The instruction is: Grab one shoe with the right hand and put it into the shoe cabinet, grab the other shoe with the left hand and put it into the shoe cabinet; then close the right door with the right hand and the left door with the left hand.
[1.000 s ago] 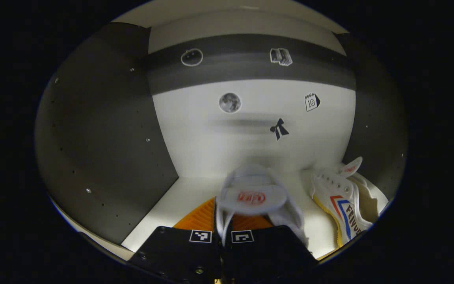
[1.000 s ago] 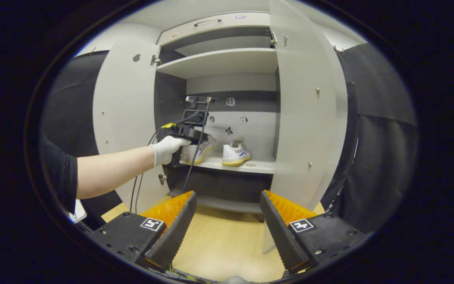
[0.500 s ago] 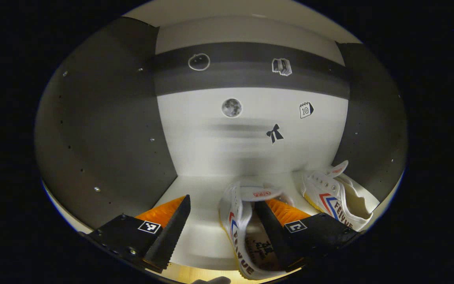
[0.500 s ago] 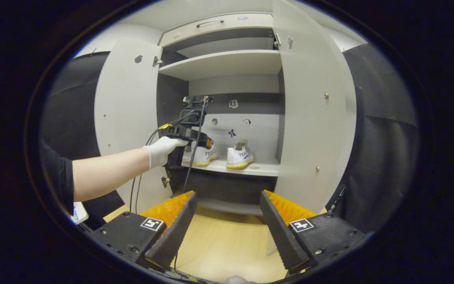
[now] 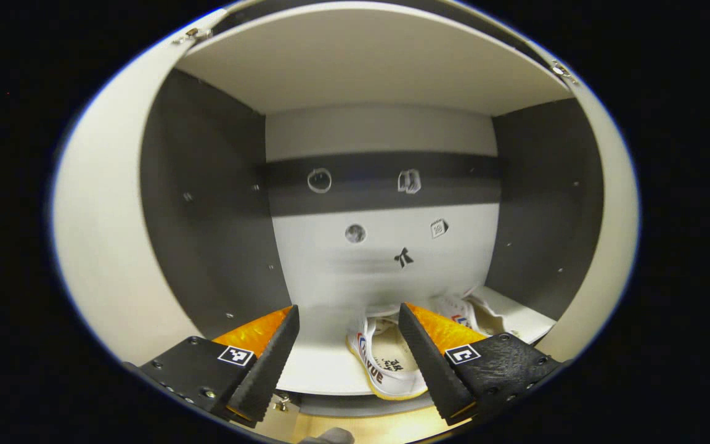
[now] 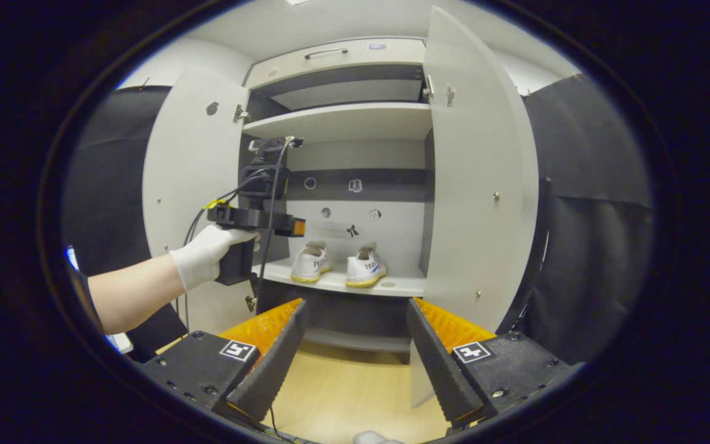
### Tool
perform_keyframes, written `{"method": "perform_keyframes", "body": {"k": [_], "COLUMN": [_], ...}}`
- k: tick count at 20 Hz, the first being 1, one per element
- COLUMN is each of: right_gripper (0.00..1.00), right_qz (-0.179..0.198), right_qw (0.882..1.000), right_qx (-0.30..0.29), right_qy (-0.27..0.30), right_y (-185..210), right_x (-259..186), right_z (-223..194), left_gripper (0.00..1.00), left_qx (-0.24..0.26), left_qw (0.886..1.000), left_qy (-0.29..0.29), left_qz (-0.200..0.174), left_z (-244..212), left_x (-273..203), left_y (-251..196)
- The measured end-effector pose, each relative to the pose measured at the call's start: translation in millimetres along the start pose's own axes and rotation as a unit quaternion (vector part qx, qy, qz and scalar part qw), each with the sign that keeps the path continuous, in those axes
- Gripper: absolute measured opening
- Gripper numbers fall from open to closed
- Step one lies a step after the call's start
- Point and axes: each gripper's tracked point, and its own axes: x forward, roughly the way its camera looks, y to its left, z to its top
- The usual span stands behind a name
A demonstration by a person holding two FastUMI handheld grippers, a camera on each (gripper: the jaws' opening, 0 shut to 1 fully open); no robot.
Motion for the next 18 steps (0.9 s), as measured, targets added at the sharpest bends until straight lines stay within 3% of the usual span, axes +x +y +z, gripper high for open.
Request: {"method": "perform_keyframes", "body": {"k": [2,8,11,14,18], "right_gripper": [1.00,1.00,1.00,1.00,1.00], "right_qz": [-0.007,-0.031,-0.037,-0.042,-0.043], "right_qw": [1.000,0.999,0.998,0.998,0.998], "right_qx": [0.004,0.007,0.003,-0.003,-0.009], "right_qy": [-0.014,-0.038,-0.046,-0.051,-0.047], "right_y": [0.4,0.2,1.7,2.3,2.6], "right_x": [-5.0,-24.4,-35.7,-49.2,-64.1], "right_z": [10.6,28.7,33.6,34.7,21.3], "left_gripper": [0.93,0.96,1.00,0.96,0.96], "left_qx": [-0.007,-0.004,0.000,-0.003,-0.019], "left_qw": [1.000,0.997,0.995,0.994,0.996], "left_qy": [-0.023,-0.077,-0.095,-0.103,-0.090], "left_qz": [-0.009,-0.024,-0.020,-0.025,-0.002], "left_z": [13.9,22.8,15.7,9.6,-22.7], "left_x": [-39.0,-150.8,-199.9,-242.0,-279.6], "left_y": [-2.1,0.3,4.9,11.9,31.5]}}
